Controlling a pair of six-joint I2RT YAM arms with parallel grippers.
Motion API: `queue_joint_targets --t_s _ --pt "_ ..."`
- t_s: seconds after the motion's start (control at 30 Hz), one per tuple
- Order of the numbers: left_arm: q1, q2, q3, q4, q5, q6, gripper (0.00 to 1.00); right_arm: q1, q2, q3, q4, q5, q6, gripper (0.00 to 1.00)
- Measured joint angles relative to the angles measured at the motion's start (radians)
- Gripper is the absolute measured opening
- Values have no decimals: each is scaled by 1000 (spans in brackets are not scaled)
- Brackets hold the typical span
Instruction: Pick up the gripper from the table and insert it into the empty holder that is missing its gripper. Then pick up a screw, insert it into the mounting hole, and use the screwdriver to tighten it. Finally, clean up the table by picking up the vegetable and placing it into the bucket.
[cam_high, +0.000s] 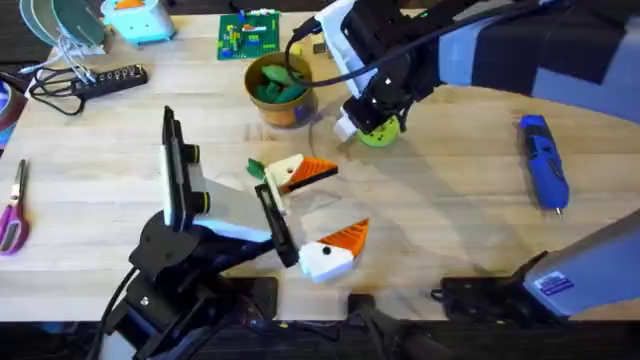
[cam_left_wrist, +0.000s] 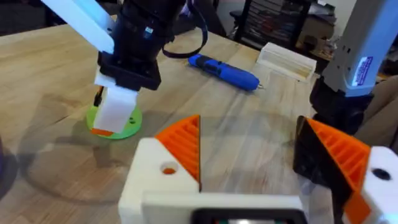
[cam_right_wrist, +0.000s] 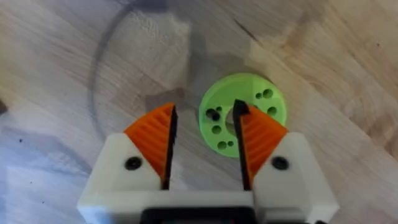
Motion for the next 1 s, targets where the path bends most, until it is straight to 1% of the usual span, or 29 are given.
queue_joint_targets --t_s 0.13,0.33,0.4,0.8,0.97,1.0 --pt "0 0 0 0 0 0 992 0 7 0 1 0 0 497" --pt "0 0 0 0 0 0 992 0 38 0 -13 0 0 483" --pt "0 0 0 0 0 0 992 0 47 0 -14 0 0 465" --pt "0 0 0 0 0 0 992 -1 50 2 -11 3 -4 225" --pt "0 0 0 0 0 0 992 0 49 4 -10 -2 -3 30" --pt "0 0 0 0 0 0 992 0 49 4 -10 -2 -3 13"
